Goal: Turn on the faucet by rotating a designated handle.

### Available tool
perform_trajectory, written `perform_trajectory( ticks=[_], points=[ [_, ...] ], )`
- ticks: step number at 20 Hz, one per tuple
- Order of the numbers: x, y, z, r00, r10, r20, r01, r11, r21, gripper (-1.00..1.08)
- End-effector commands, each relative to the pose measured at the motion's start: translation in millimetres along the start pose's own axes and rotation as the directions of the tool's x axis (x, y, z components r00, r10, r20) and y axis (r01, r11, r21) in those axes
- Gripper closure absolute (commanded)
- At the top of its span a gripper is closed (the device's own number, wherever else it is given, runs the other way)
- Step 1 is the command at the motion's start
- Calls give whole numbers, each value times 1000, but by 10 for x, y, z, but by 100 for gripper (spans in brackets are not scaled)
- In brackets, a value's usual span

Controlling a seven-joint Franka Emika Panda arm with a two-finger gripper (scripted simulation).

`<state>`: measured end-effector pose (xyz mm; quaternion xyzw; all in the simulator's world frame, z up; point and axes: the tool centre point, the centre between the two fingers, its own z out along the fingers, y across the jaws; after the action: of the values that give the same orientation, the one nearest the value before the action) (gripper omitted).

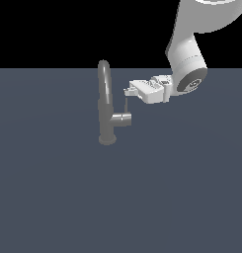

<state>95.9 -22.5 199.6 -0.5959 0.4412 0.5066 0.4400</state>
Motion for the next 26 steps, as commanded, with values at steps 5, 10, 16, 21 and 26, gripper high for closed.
perform_trajectory(
  ticks=[5,10,16,21,26],
  points=[
    [318,-39,61,994,67,81,-73,995,68,108],
    [396,-44,85,992,82,101,-90,992,83,108],
    [391,-42,84,992,80,100,-89,993,82,108],
    [364,49,91,992,80,100,-89,993,82,108],
    [335,147,98,992,80,100,-89,993,82,108]
  ],
)
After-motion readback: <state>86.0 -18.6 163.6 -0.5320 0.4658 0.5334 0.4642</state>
